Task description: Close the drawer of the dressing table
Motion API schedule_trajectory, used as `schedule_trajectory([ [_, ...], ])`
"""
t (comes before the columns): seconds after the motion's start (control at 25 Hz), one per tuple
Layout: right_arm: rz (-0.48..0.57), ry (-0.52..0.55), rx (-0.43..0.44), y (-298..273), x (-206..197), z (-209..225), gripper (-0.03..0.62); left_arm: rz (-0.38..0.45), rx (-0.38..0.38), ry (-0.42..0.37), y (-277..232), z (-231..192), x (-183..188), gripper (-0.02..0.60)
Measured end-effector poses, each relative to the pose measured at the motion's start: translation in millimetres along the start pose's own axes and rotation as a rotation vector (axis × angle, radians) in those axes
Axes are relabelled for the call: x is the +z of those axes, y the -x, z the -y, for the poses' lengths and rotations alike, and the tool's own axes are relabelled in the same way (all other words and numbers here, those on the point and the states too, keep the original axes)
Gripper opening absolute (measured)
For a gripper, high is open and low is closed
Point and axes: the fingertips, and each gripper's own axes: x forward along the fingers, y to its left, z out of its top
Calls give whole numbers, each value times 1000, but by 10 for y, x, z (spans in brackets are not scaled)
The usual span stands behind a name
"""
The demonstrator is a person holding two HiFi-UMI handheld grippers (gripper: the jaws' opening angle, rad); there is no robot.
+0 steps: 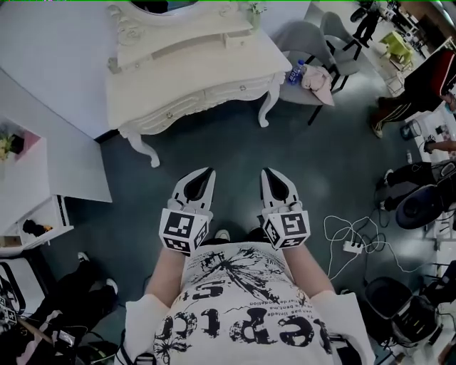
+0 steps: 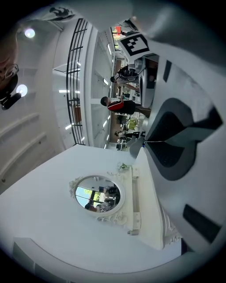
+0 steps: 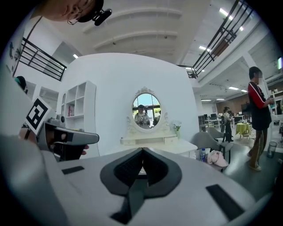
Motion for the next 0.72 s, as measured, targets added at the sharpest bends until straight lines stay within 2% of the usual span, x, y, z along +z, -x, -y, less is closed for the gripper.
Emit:
schedule_trajectory([
  [0.16,-4,4,18,-237,0,52,17,-12,15,1,-156,-164,-39,20],
  [0.36,-5,2,43,-567,62,396,17,-16,71,11,-504,-331,8,20],
  [0.72,1,21,154,-1510,379,1351,17,22,175,18,-1685,-524,358,20],
])
